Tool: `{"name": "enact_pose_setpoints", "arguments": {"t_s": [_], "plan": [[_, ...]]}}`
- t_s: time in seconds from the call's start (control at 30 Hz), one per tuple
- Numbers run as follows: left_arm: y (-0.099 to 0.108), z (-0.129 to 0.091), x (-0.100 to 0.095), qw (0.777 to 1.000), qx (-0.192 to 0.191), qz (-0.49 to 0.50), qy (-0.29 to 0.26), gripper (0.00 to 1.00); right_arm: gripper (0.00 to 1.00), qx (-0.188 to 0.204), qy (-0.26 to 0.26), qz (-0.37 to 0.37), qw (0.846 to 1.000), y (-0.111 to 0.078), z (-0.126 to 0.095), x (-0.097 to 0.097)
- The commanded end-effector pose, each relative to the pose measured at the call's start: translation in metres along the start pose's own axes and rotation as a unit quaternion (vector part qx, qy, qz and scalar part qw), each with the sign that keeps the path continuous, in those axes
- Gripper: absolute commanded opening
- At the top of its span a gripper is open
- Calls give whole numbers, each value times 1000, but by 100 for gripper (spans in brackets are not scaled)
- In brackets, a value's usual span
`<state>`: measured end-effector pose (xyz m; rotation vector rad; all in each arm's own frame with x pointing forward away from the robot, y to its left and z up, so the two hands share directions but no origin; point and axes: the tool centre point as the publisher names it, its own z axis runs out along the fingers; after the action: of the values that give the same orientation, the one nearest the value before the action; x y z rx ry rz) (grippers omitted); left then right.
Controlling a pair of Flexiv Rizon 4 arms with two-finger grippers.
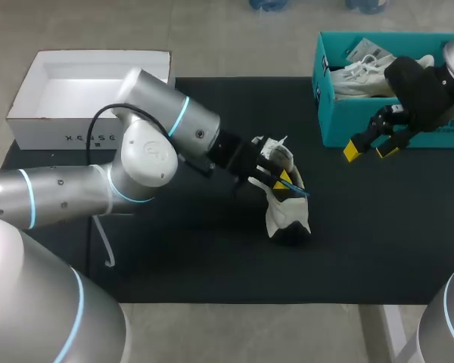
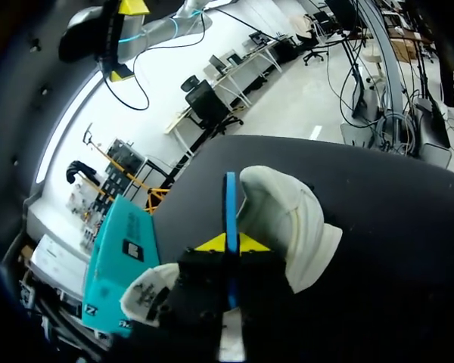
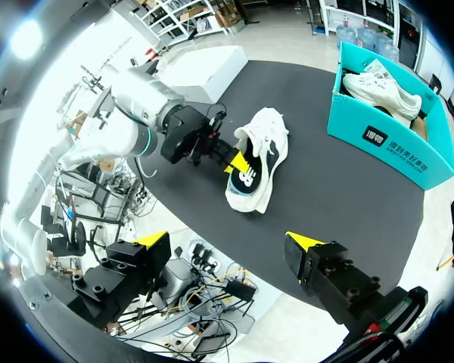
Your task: Take the shoe out of the shoebox, open the shoe tongue, remove and reinsert the insole, then place the shoe into the shoebox
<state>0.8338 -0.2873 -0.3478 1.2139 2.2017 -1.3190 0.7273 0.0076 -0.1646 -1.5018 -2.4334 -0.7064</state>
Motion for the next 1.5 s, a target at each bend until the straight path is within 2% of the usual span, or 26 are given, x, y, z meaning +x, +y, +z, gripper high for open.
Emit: {"name": "enact_pose_setpoints", "arguments": {"t_s": [0.03, 0.13, 0.33, 0.5, 0.53, 0.57, 0.63, 0.67, 0.7, 0.9, 1.23, 1.27, 1.3, 1.33, 1.4, 1.5], "plan": [[5, -6, -8, 1000, -9, 5, 10, 0, 100, 1, 0, 0, 1000, 1, 2, 0], [9, -8, -10, 1000, -17, 9, 10, 0, 100, 1, 0, 0, 1000, 1, 2, 0], [12, 9, 15, 999, -10, 7, 51, 0, 100, 1, 0, 0, 1000, 1, 2, 0], [8, 13, 23, 998, -1, 2, 62, 0, 100, 1, 0, 0, 1000, 1, 2, 0], [6, 12, 23, 998, 1, 2, 56, 16, 100, 1, 0, 0, 1000, 1, 2, 0], [5, 11, 21, 999, 2, 2, 55, 44, 100, 1, 0, 0, 1000, 1, 2, 0], [2, 7, 19, 999, 4, 2, 46, 75, 100, 1, 0, 0, 1000, 1, 2, 0], [1, 5, 17, 999, 6, 2, 38, 98, 100, 1, 0, 0, 1000, 1, 2, 0], [-1, 3, 14, 999, 8, 2, 34, 100, 100, 1, 0, 0, 1000, 1, 2, 0], [-12, -7, 6, 1000, 24, -7, -3, 100, 100, 1, 0, 0, 1000, 1, 2, 0], [-20, -9, 11, 999, 37, -16, -17, 99, 100, 1, 0, 0, 1000, 1, 2, 0], [-20, -10, 10, 999, 38, -18, -19, 89, 100, 1, 0, 0, 1000, 1, 2, 0], [-20, -10, 10, 999, 38, -19, -21, 65, 100, 1, 0, 0, 1000, 1, 2, 0], [-20, -10, 10, 999, 39, -21, -23, 48, 100, 1, 0, 0, 1000, 1, 2, 0], [-20, -10, 10, 999, 40, -23, -25, 45, 100, 1, 0, 0, 1000, 1, 2, 0], [-19, -9, 8, 998, 41, -26, -26, 25, 100, 1, 0, 0, 1000, 1, 2, 0]]}}
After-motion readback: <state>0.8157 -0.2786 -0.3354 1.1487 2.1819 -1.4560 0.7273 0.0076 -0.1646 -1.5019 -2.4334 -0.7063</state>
